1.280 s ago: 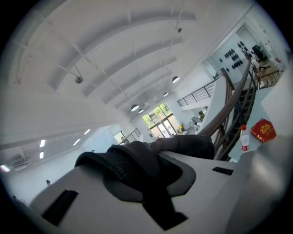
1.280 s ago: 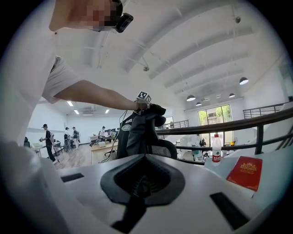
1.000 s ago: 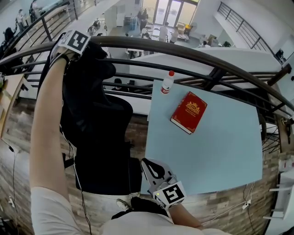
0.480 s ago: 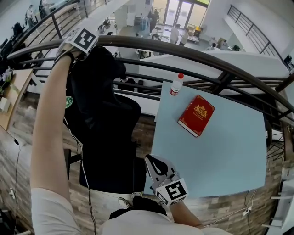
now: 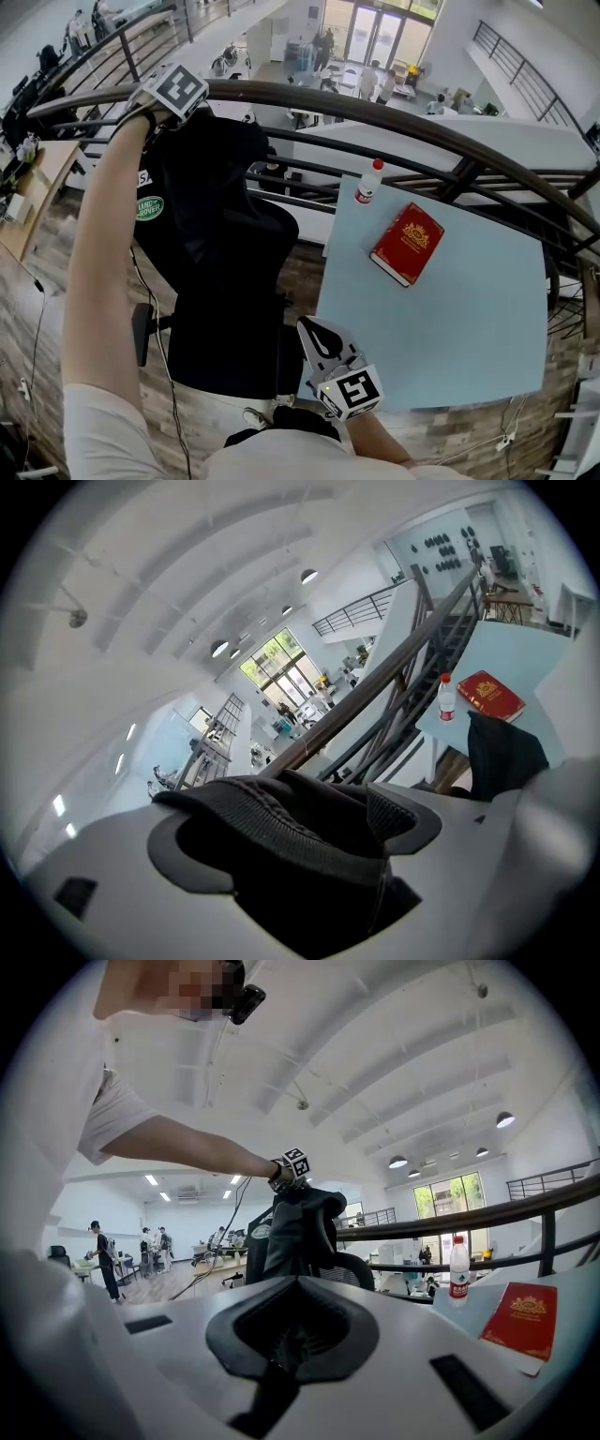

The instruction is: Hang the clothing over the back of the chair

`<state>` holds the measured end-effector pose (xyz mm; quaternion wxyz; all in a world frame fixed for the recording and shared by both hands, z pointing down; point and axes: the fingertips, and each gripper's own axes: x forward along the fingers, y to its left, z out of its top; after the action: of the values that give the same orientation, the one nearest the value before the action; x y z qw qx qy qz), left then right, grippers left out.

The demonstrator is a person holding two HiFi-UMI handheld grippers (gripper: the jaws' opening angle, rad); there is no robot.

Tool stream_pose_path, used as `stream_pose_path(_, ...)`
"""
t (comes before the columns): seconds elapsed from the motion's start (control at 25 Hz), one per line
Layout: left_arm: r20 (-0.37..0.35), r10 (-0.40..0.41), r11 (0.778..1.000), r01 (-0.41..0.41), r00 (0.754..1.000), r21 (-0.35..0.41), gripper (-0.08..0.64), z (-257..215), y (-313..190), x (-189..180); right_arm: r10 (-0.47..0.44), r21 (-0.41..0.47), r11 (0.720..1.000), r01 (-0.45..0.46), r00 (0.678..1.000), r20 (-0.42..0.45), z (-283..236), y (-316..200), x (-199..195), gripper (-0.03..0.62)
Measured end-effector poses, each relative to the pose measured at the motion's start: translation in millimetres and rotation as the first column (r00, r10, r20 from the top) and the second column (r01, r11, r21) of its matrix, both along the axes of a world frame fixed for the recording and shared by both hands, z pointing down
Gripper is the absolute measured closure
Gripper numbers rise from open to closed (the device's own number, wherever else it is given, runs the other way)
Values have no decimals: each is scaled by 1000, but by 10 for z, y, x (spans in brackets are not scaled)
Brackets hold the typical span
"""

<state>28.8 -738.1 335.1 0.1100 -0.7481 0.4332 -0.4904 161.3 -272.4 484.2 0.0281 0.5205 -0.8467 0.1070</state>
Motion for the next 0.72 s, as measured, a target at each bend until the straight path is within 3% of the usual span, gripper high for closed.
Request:
stream_pose_path(0.2, 5, -36, 994, 37, 999, -106, 120, 50, 39, -30, 5, -2, 1000, -5, 1000, 6, 22, 1, 33, 574)
stream_pose_path(0.44, 26, 17, 996, -15, 1000, -85, 120, 24, 80, -8, 23, -13, 1000, -22, 1000, 13, 48, 19, 64, 574)
stream_pose_path(0.72, -176, 22, 999, -15, 984, 45, 122, -201, 154, 132, -7, 4, 1000, 7, 1000, 11, 11, -1, -5, 574)
